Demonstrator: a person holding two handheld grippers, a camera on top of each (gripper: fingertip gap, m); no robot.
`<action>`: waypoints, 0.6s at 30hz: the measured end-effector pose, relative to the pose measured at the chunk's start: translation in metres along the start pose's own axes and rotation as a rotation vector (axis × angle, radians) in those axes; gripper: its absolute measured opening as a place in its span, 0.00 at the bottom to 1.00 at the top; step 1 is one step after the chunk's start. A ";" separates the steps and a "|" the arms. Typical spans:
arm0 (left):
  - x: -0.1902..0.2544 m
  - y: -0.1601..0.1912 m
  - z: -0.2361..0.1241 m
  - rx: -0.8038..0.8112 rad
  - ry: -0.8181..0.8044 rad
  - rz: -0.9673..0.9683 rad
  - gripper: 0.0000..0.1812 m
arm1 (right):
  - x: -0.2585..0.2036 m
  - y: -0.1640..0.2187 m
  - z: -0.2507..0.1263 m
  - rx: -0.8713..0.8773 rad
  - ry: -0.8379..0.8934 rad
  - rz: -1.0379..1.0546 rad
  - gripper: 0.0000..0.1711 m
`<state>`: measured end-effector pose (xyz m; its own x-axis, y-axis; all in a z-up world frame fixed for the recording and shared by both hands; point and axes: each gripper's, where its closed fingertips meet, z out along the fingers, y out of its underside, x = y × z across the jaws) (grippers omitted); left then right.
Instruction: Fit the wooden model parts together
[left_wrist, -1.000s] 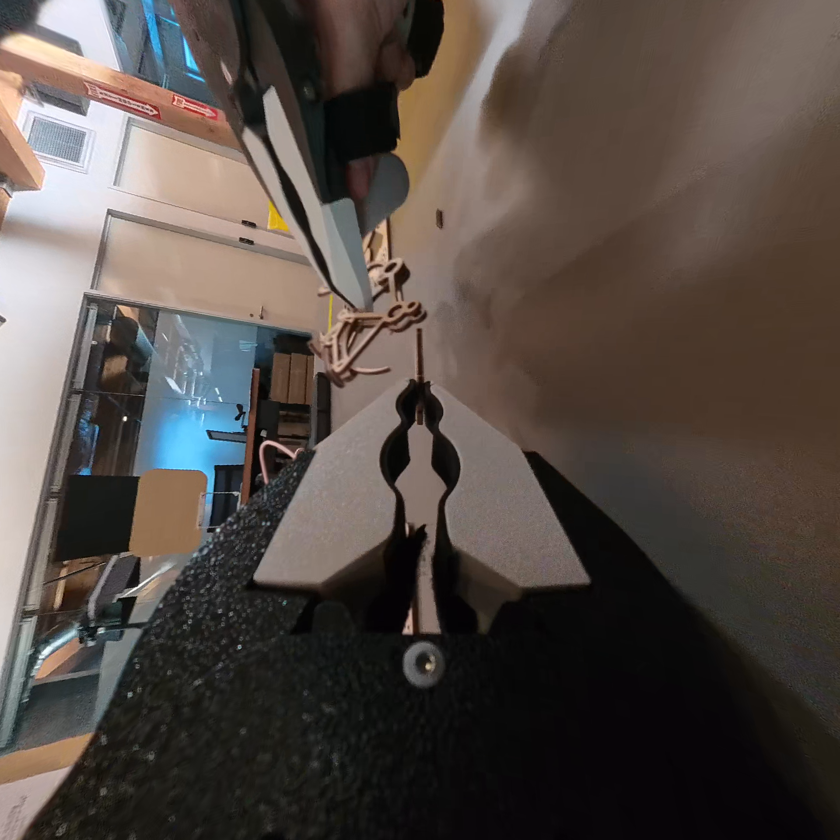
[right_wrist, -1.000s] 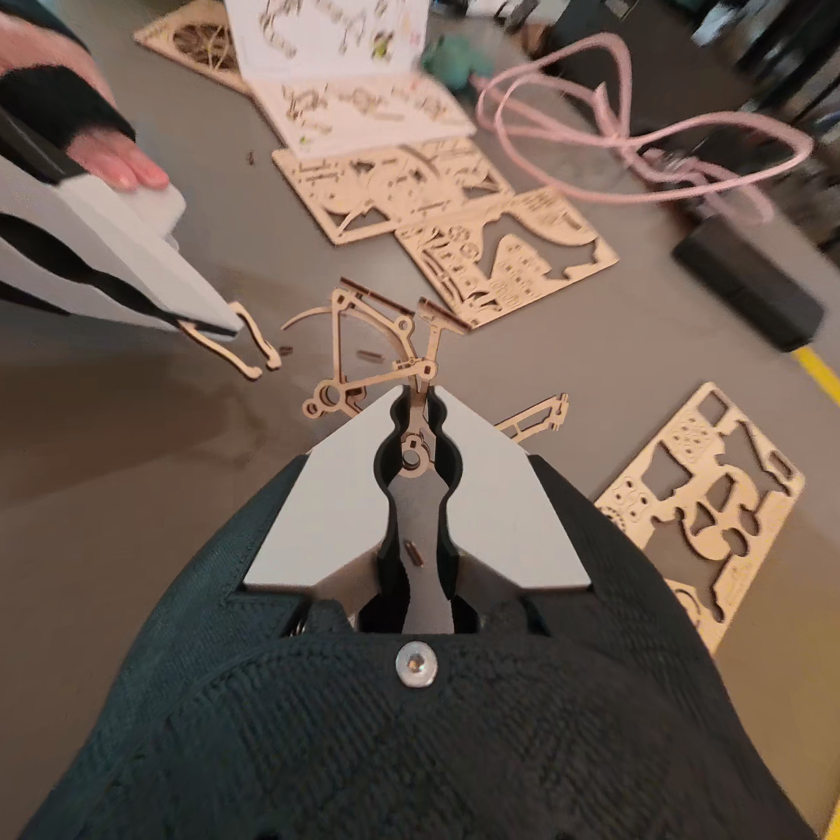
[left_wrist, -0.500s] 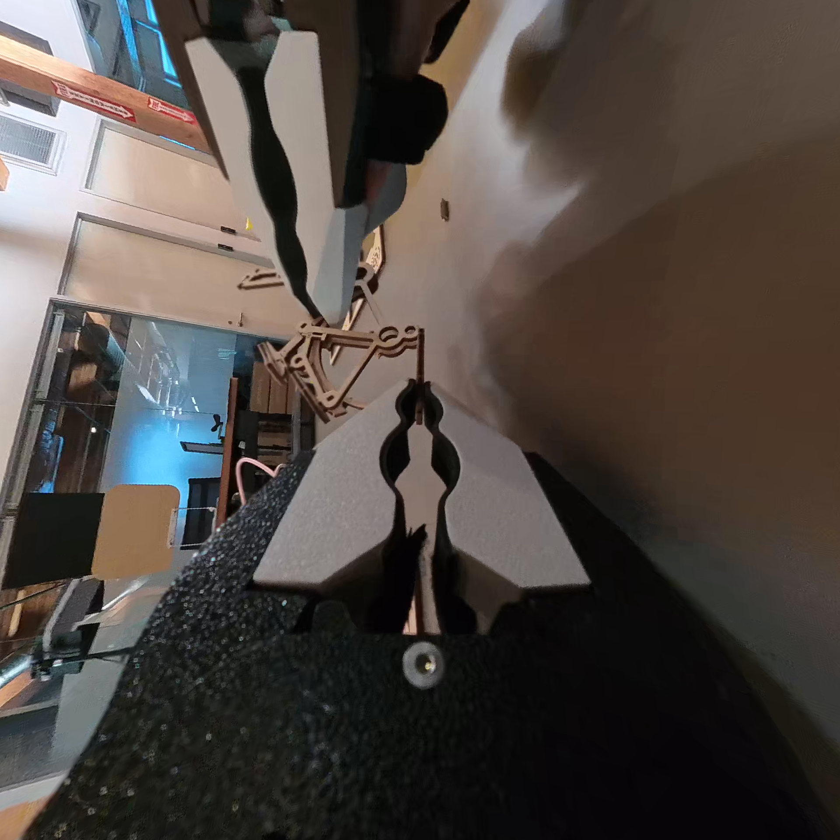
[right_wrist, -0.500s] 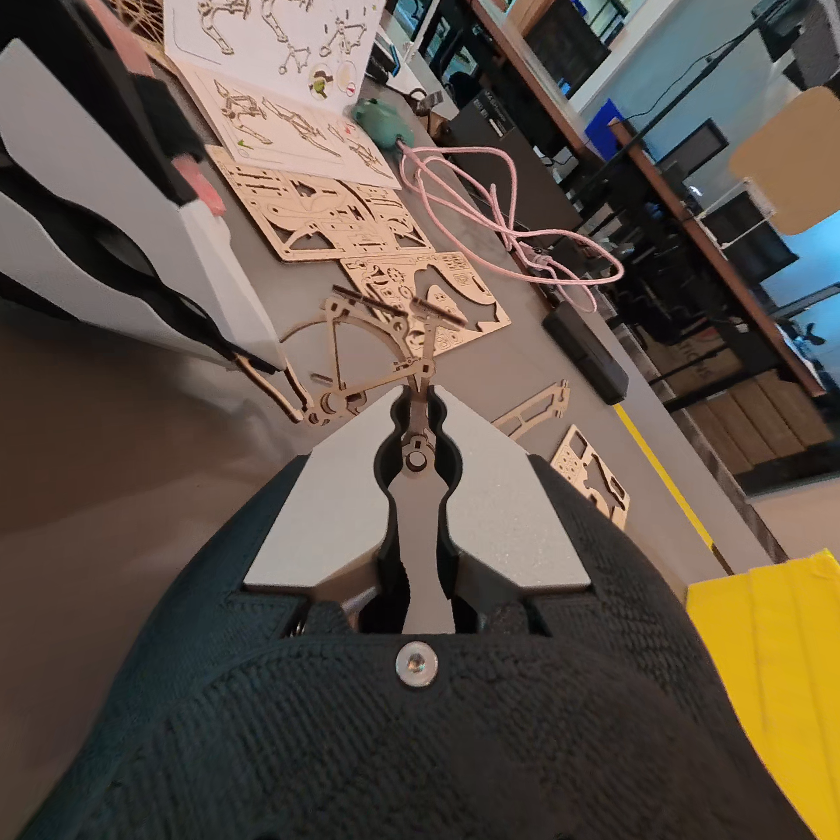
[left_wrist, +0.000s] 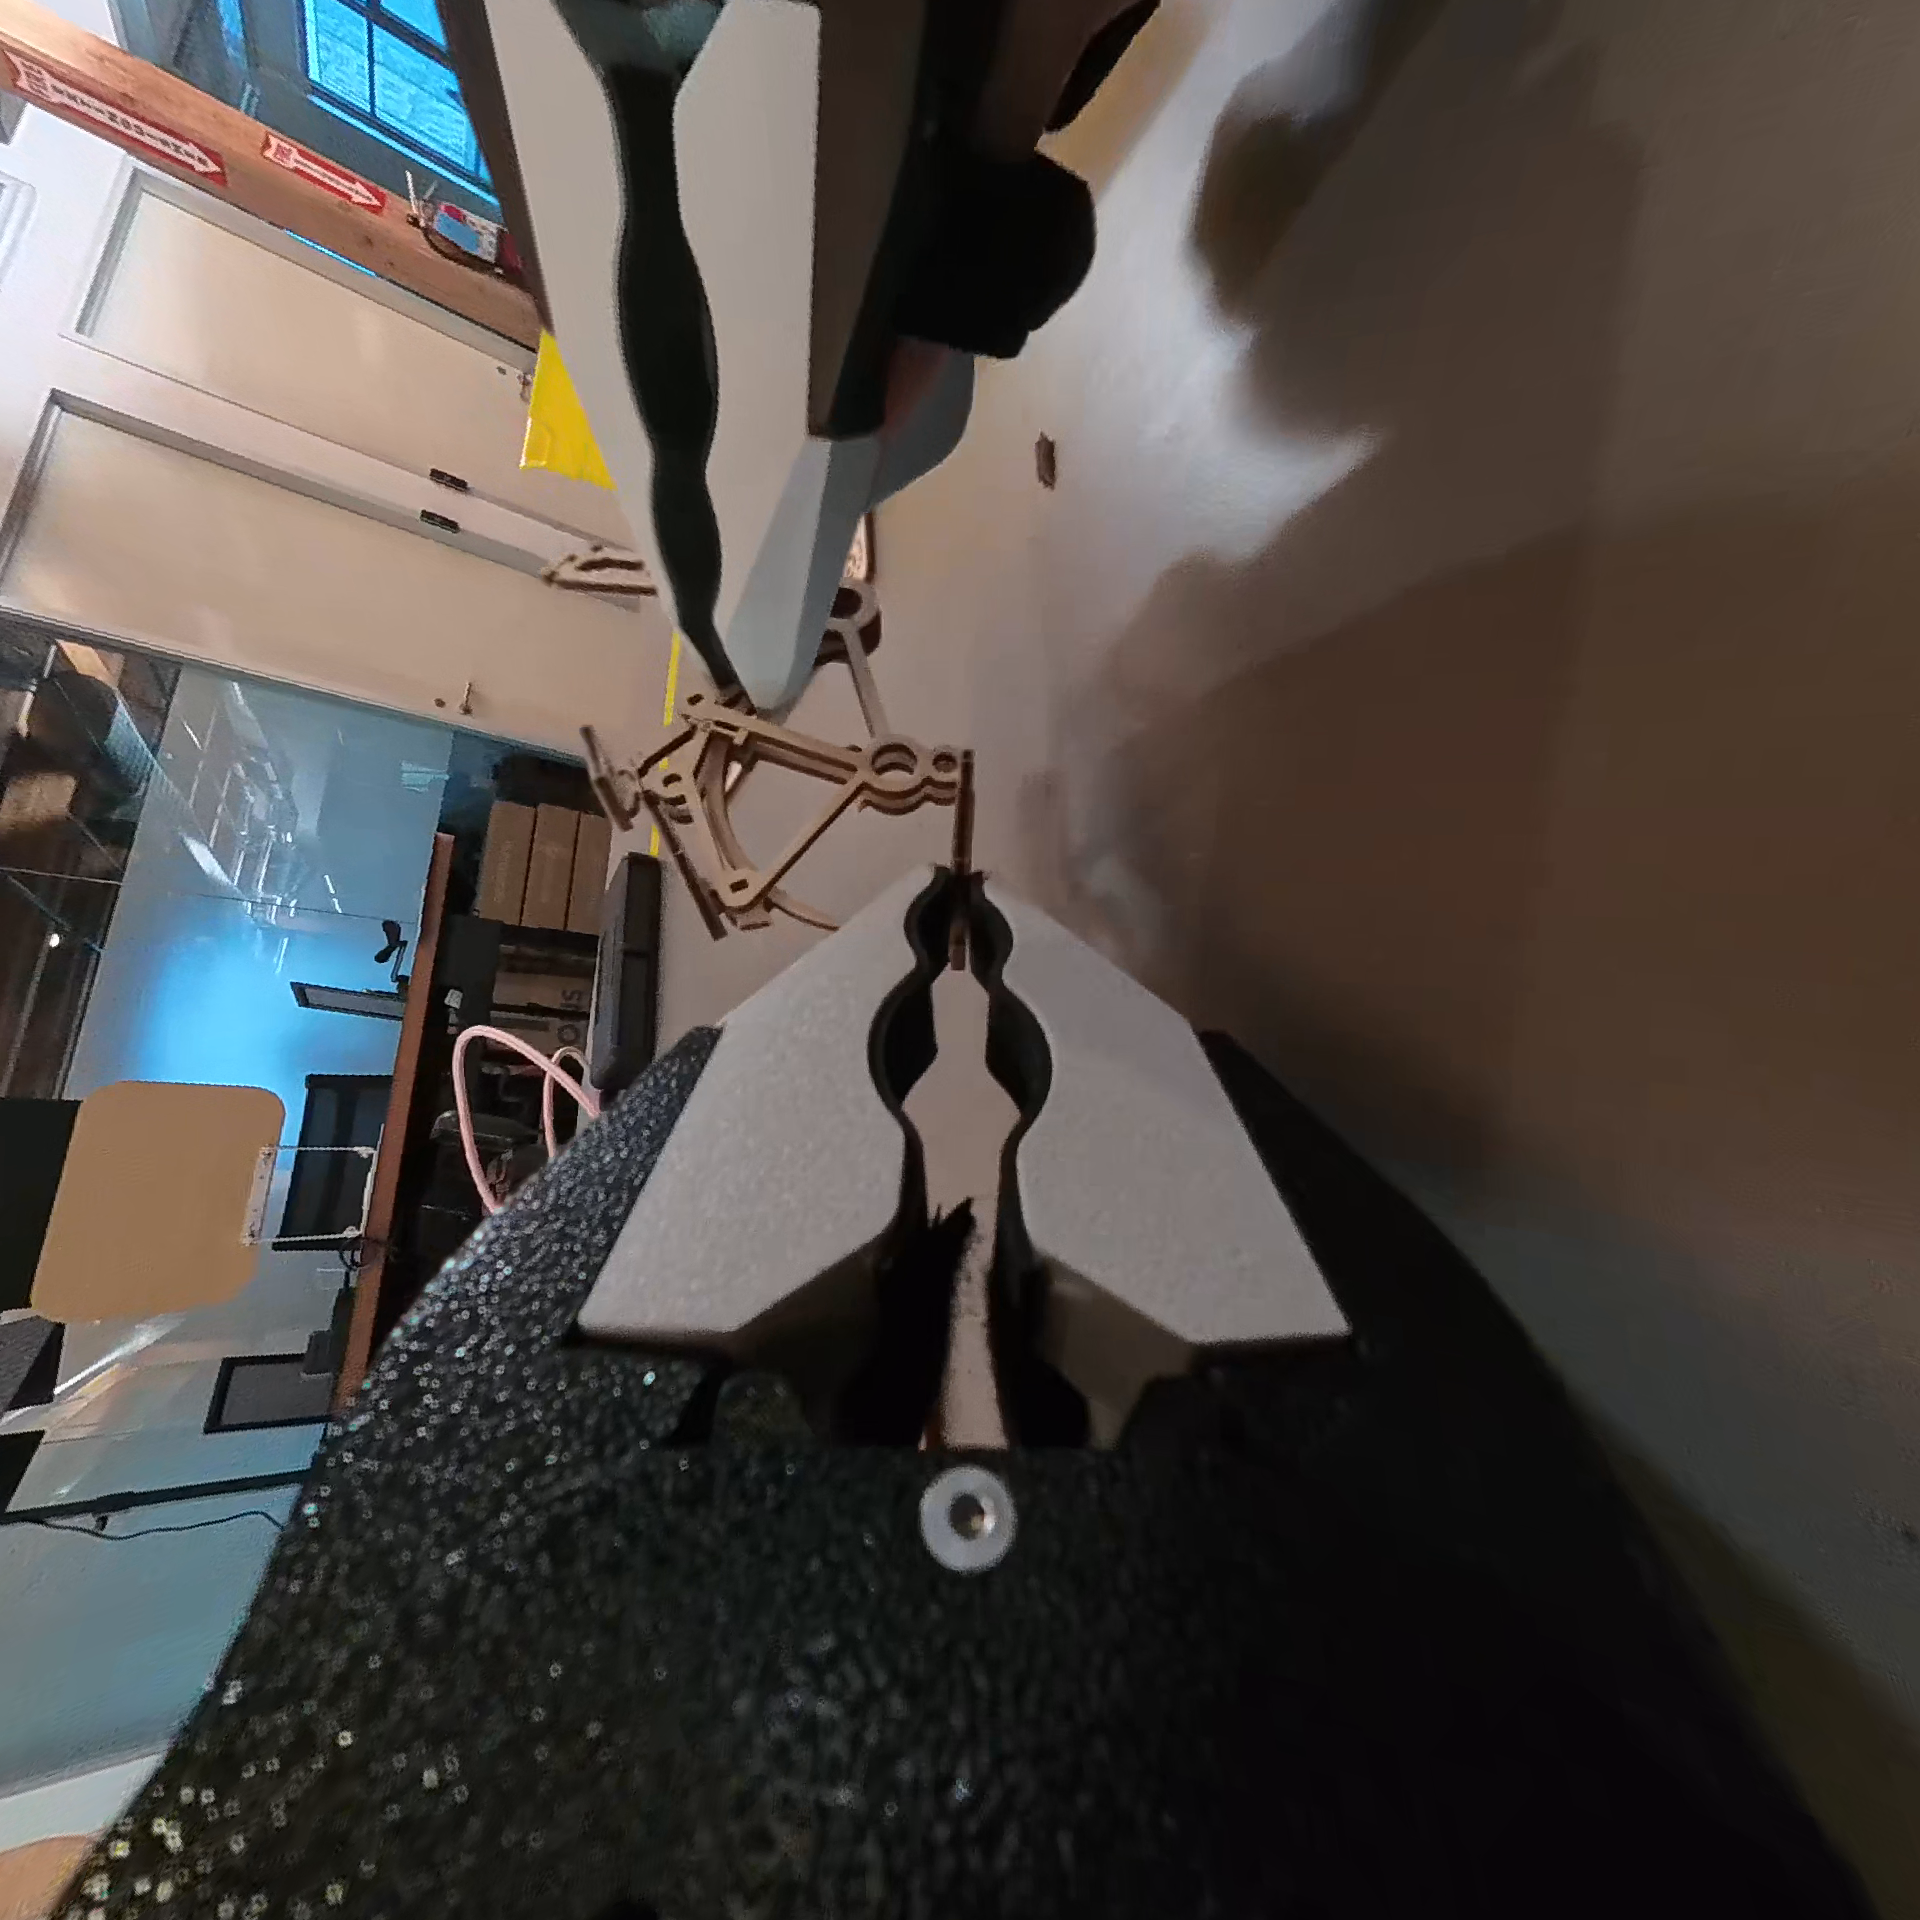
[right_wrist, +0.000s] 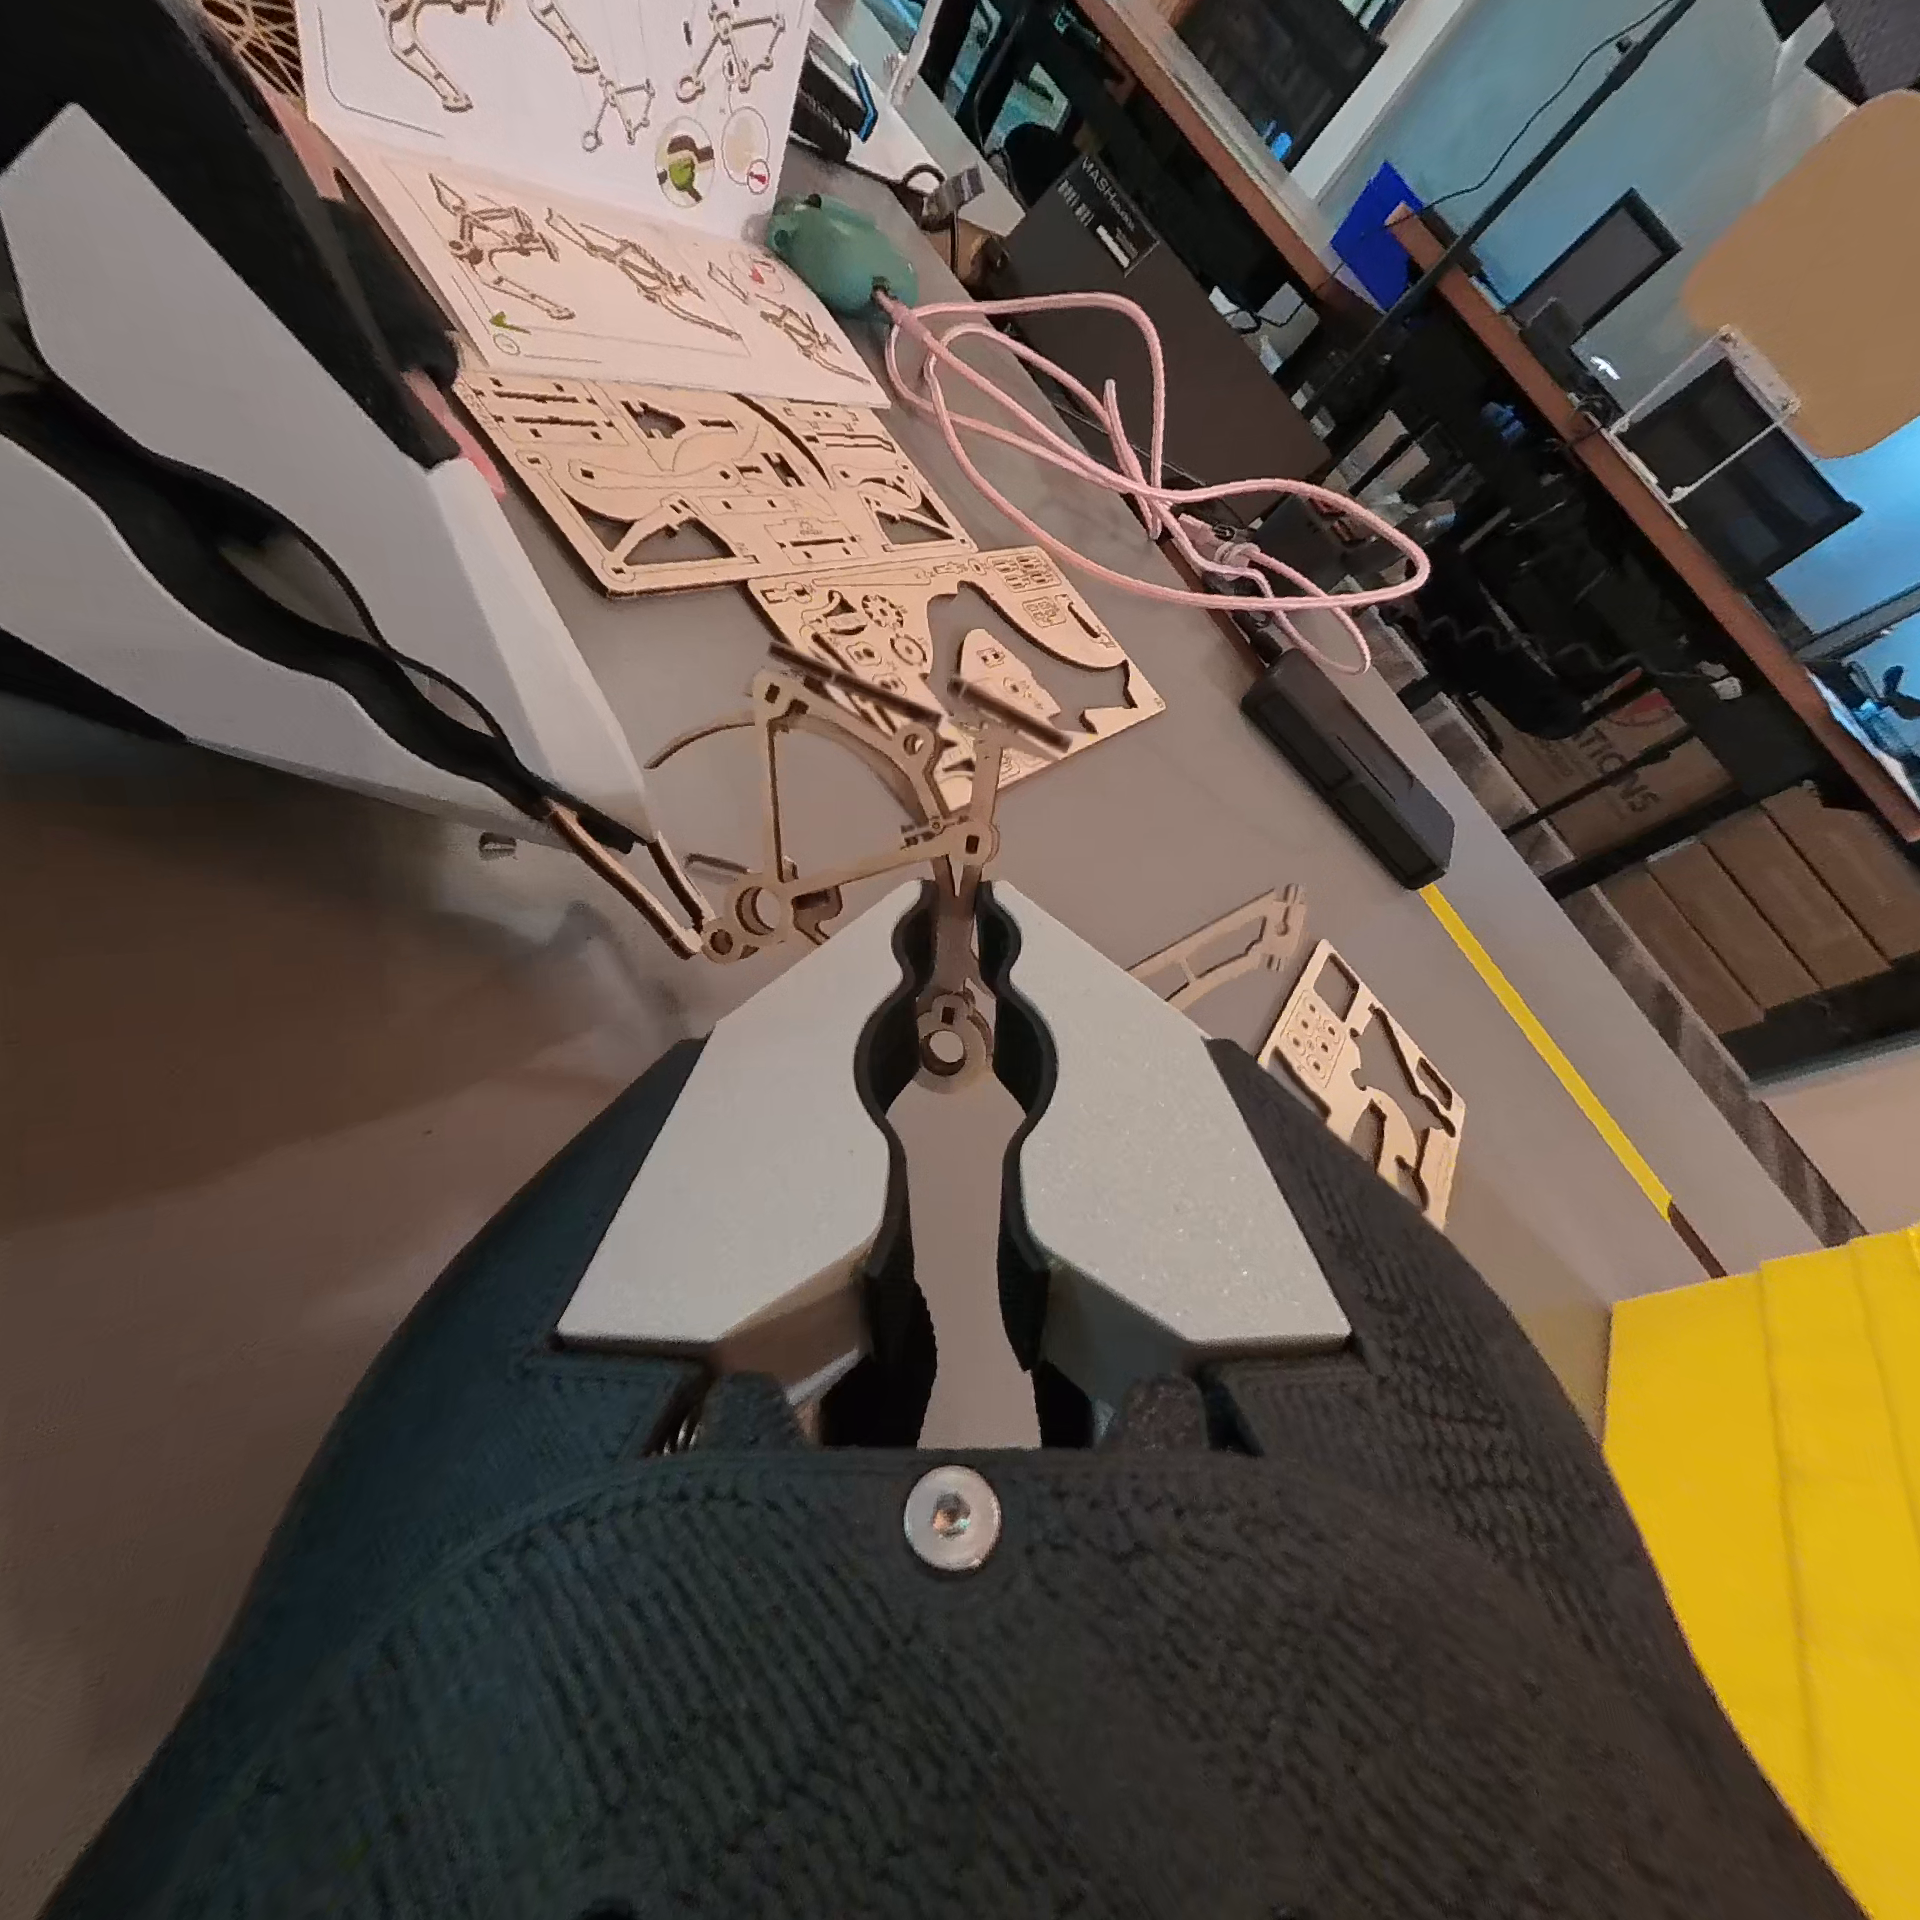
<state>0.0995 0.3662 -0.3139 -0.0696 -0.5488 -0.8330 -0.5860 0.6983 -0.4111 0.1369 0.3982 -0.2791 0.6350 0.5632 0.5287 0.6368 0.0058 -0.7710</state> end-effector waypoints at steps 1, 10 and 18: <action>0.000 0.000 0.000 -0.002 0.001 0.000 0.00 | 0.000 0.001 0.000 -0.004 -0.004 0.003 0.03; 0.001 0.002 0.001 -0.013 0.008 0.009 0.00 | 0.001 0.006 0.000 -0.028 -0.019 0.005 0.03; 0.002 -0.004 -0.005 0.008 0.032 -0.030 0.00 | 0.026 0.008 -0.010 0.002 -0.028 0.157 0.03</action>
<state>0.0974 0.3603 -0.3124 -0.0775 -0.5840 -0.8081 -0.5820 0.6845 -0.4389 0.1629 0.4044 -0.2685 0.7142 0.5800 0.3919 0.5299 -0.0820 -0.8441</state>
